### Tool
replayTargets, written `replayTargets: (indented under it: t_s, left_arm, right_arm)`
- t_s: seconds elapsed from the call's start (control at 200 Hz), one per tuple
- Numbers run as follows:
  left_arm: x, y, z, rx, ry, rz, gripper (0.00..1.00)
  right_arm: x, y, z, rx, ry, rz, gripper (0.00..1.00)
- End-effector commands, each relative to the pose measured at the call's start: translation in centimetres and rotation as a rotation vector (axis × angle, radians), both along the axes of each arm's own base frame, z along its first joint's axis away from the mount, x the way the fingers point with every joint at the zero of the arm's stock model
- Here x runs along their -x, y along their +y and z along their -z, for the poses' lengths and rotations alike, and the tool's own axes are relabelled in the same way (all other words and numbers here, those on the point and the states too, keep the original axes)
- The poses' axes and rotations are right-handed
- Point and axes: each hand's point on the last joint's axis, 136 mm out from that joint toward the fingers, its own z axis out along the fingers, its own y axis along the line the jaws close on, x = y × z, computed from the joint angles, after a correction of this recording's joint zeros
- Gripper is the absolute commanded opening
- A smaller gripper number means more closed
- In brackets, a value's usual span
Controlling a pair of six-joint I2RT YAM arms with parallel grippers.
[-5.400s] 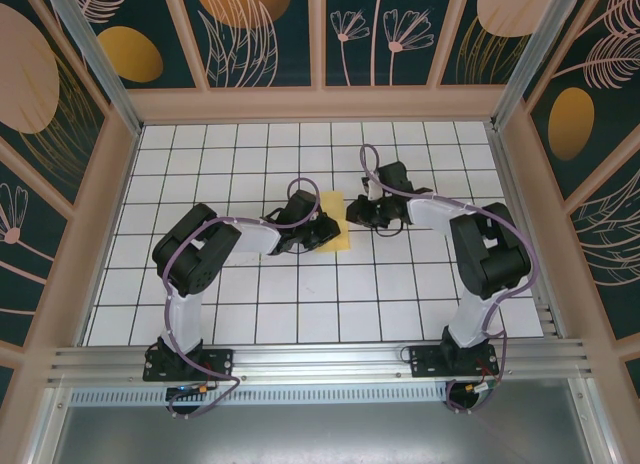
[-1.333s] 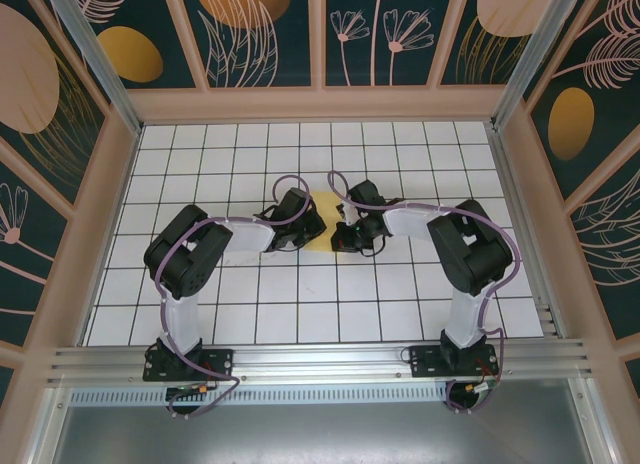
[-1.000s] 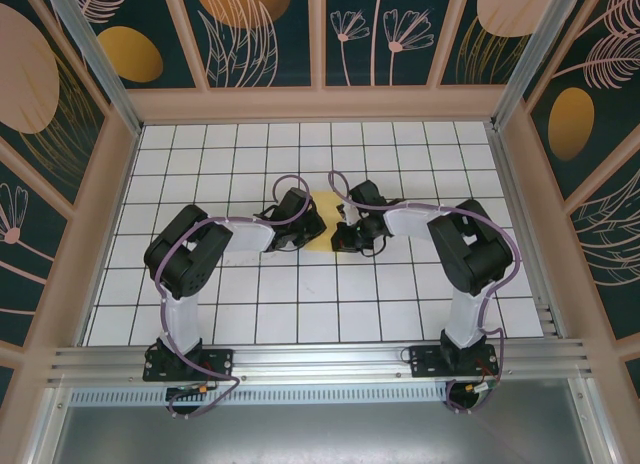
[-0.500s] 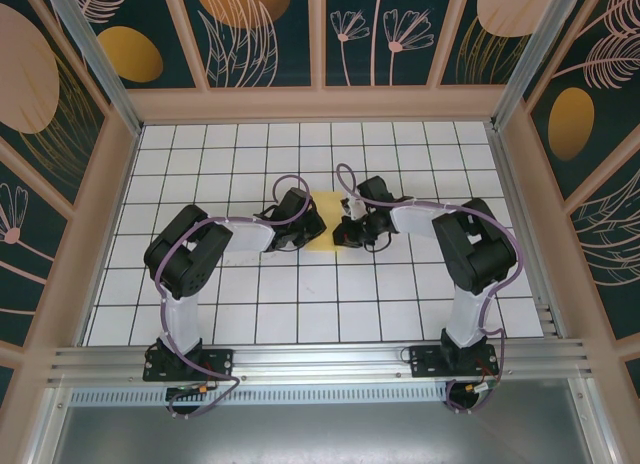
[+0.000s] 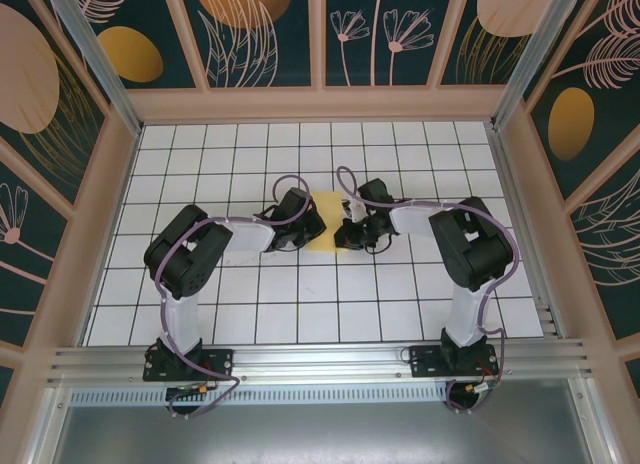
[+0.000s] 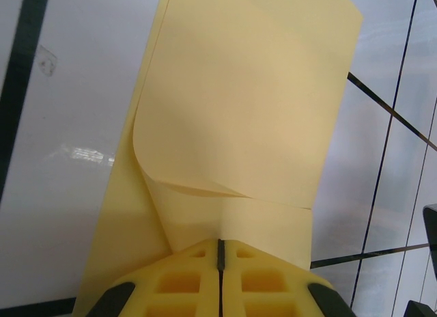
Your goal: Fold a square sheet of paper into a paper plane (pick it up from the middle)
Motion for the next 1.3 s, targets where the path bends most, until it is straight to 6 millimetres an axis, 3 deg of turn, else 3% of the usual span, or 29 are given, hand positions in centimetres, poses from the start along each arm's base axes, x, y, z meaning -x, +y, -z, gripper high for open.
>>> replayTargets:
  t_s: [0.0, 0.105, 0.525, 0.651, 0.816, 0.961, 1.296]
  left_arm:
    - [1.5, 1.9, 3.0, -0.084, 0.093, -0.020, 0.09]
    - [1.5, 1.9, 2.9, -0.082, 0.090, -0.018, 0.09]
    - [1.5, 1.7, 2.6, -0.080, 0.082, -0.004, 0.09]
    - [0.7, 0.8, 0.7, -0.049, 0.019, 0.036, 0.10]
    - [-0.2, -2.0, -5.1, 0.111, -0.139, 0.131, 0.12]
    - [1.2, -2.4, -5.3, 0.183, -0.126, 0.151, 0.10]
    - [2.9, -3.1, -2.0, 0.169, -0.024, 0.163, 0.00]
  right_arm:
    - [-0.4, 0.1, -2.2, -0.046, -0.015, 0.007, 0.07]
    - [-1.1, 0.6, -3.2, -0.065, -0.041, 0.006, 0.07]
    - [0.3, -0.9, 1.5, 0.043, 0.048, 0.010, 0.07]
    - [0.7, -1.5, 2.2, 0.077, 0.059, 0.014, 0.06]
    - [0.7, -1.6, 2.3, 0.084, 0.060, 0.021, 0.06]
    - [0.7, -1.8, 2.5, 0.094, 0.064, 0.027, 0.05]
    - [0.9, -1.9, 3.0, 0.105, 0.077, 0.036, 0.02]
